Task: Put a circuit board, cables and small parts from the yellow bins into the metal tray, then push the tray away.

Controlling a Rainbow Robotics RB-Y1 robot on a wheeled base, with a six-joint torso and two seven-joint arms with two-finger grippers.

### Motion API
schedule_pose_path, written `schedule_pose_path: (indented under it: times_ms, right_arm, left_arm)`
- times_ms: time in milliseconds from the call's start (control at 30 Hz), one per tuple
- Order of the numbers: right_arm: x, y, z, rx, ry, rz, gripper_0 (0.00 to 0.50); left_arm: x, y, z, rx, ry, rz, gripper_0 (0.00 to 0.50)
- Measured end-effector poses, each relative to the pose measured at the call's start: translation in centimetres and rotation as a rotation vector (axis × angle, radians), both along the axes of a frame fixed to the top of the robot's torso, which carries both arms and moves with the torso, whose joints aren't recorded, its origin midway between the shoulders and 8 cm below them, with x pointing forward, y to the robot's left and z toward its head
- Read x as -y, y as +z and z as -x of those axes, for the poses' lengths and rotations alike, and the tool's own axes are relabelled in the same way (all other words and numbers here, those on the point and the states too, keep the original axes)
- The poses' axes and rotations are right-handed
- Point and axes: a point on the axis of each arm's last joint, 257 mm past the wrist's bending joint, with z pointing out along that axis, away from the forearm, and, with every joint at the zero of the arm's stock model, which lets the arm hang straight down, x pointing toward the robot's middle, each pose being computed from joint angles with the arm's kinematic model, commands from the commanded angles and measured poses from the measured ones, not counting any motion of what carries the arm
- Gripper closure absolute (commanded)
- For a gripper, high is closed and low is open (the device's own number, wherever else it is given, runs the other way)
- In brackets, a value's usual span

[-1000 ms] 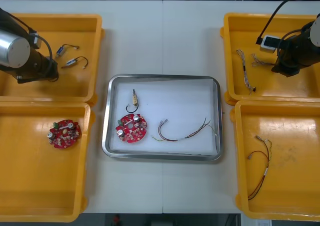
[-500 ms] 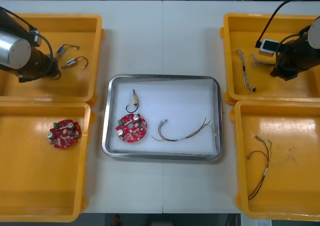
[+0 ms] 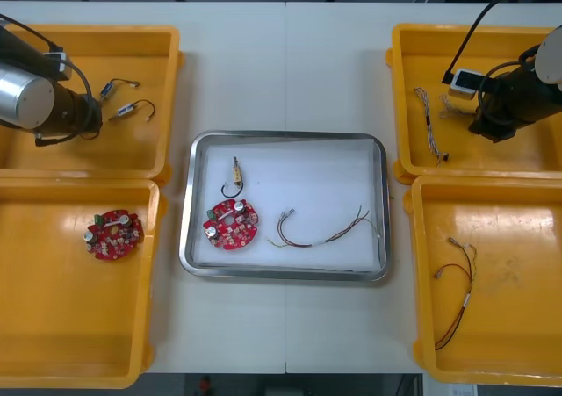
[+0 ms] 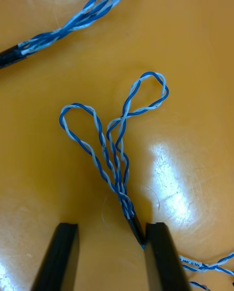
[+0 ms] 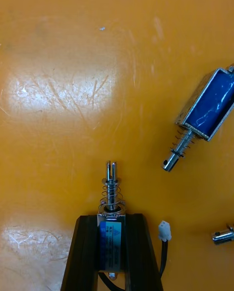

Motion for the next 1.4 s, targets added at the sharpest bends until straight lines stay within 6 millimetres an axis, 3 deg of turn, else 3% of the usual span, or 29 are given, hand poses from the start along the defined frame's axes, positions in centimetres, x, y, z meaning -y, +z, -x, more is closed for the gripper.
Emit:
schedule_pose_path:
  times_ms: [67, 100, 433, 633, 800, 1067, 1367, 1400]
  right_arm:
    - [-0.2, -0.1, 0.0, -0.003, 0.0, -0.005, 0.493]
    - [-0.2, -0.1, 0.0, -0.004, 0.0, -0.006, 0.5]
    - [-0.2, -0.1, -0.1, -0.004, -0.001, -0.005, 0.5]
    - [-1.1, 0.0, 0.9, -0.052, 0.027, 0.0, 0.5]
    - [-2.5, 0.7, 1.8, -0.085, 0.056, -0.021, 0.5]
    - [-3.0, 4.0, 2.6, -0.091, 0.081, -0.053, 0.5]
    - [-1.8, 6.2, 3.0, -0.084, 0.064, -0.072, 0.498]
    - [-1.7, 6.2, 3.0, -0.084, 0.064, -0.072, 0.461]
  left_arm:
    - [0.0, 0.1, -0.1, 0.004, -0.001, 0.001, 0.5]
    - [0.0, 0.1, -0.1, 0.006, -0.001, 0.001, 0.5]
    - [0.0, 0.2, -0.2, 0.01, -0.002, 0.002, 0.5]
    - [0.1, 0.3, -0.1, 0.007, -0.001, 0.013, 0.5]
    - [0.4, 0.4, 1.5, -0.062, -0.002, -0.002, 0.5]
    - [1.6, 4.0, 2.4, -0.078, 0.002, 0.031, 0.5]
    - [-0.1, 7.6, 3.1, -0.065, 0.046, 0.047, 0.5]
    - [-0.3, 7.9, 3.3, -0.067, 0.05, 0.046, 0.5]
